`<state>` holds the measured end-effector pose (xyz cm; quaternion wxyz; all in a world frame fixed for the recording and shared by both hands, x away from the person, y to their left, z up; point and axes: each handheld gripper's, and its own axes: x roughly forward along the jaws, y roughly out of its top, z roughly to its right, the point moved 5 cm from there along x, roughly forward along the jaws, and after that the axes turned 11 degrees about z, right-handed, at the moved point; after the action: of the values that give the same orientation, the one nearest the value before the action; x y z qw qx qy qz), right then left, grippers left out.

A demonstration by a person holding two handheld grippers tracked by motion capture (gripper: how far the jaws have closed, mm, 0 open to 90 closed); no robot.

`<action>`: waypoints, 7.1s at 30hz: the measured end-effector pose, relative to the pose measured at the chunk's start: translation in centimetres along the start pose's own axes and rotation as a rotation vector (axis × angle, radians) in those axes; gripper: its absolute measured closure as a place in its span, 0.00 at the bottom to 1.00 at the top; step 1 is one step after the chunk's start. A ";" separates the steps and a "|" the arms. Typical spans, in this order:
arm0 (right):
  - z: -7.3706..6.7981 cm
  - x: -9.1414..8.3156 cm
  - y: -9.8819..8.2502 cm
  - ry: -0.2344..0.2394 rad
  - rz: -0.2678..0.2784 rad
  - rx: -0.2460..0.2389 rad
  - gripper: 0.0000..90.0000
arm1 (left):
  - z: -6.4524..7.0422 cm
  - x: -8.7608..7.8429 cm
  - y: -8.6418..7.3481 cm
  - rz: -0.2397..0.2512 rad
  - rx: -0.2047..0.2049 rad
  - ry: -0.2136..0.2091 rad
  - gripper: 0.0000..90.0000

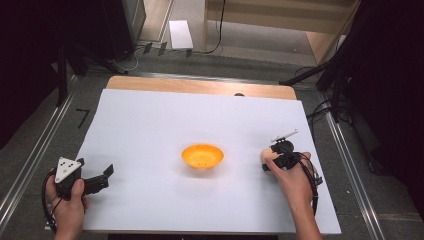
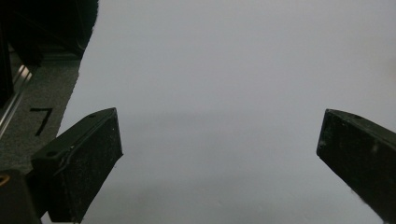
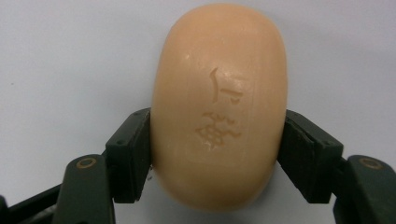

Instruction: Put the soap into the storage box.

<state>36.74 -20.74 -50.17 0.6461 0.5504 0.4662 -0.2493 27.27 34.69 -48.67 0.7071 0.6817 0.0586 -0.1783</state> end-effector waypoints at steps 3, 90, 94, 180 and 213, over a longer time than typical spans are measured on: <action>0.1 -0.1 0.0 0.015 0.003 -0.025 0.37 | 0.0 0.0 0.0 0.001 -0.002 -0.001 0.00; -13.7 -4.0 7.7 0.497 0.146 -0.893 0.37 | 0.1 0.0 0.0 0.003 0.010 -0.005 0.01; -14.2 -3.9 7.9 0.482 0.130 -0.917 0.37 | 0.1 0.0 0.0 0.003 0.008 -0.005 0.01; -13.8 -3.7 9.1 0.513 0.212 -0.831 0.07 | 0.1 0.0 0.0 0.004 0.015 -0.008 0.01; -5.3 -3.7 4.4 0.442 0.331 -0.524 0.00 | 0.1 0.0 0.0 0.000 0.015 -0.003 0.01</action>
<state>37.06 -15.24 -44.59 0.6804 0.4751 0.5469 0.1107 27.23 34.57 -48.70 0.7022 0.6866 0.0561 -0.1796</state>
